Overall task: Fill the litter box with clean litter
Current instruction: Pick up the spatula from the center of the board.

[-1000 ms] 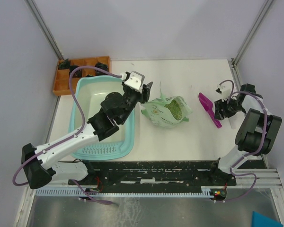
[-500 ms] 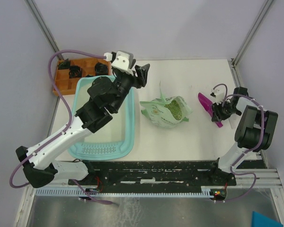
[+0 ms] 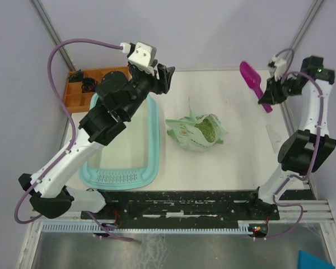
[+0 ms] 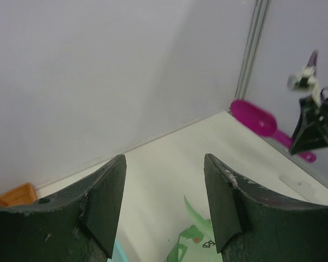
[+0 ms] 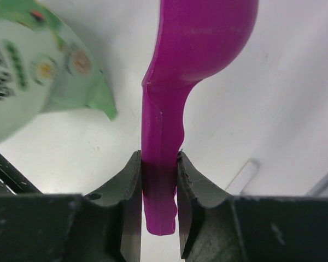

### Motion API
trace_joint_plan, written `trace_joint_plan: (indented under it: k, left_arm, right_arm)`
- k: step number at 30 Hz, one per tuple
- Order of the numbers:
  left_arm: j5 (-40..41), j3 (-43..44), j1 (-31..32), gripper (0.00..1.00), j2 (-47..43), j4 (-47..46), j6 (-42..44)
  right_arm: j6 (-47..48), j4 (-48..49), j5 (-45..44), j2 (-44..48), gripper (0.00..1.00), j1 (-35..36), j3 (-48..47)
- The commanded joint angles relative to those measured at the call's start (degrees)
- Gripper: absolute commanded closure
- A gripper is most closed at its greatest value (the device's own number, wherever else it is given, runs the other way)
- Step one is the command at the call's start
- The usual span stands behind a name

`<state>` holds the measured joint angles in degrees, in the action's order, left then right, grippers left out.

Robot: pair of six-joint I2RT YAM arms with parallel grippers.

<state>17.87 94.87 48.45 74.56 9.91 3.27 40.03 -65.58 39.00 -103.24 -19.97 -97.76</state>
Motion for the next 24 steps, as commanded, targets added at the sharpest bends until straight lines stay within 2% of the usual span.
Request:
trace_joint_plan:
  k: [1, 3, 6, 11, 16, 24]
  left_arm:
    - [-2.8, -0.5, -1.3, 0.34, -1.6, 2.3, -0.3]
    - [-3.7, -2.5, -1.9, 0.33, -2.7, 1.9, -0.7]
    - [-5.6, -4.7, -2.4, 0.32, -4.3, 1.2, -1.6]
    - [-7.7, -8.1, -2.8, 0.31, -6.5, 0.5, -4.6]
    - [-11.1, -9.9, -2.8, 0.31, -11.0, 4.5, -8.5]
    - [-19.6, -13.2, -2.8, 0.28, -19.6, 10.0, -6.8]
  right_arm:
    - [7.9, -33.4, 18.8, -2.2, 0.98, 0.9, -31.7]
    - [1.5, -35.4, 20.1, -2.8, 0.98, 3.0, -40.0]
    - [1.1, -35.5, 19.1, 2.0, 0.98, 9.3, -40.1]
    - [-0.4, -35.4, 15.7, 8.7, 0.98, 21.9, -33.3]
    - [-1.5, -35.4, 15.9, 15.4, 0.98, 26.7, -23.9]
    - [-2.8, -35.5, 17.0, 22.4, 0.98, 34.3, -14.7]
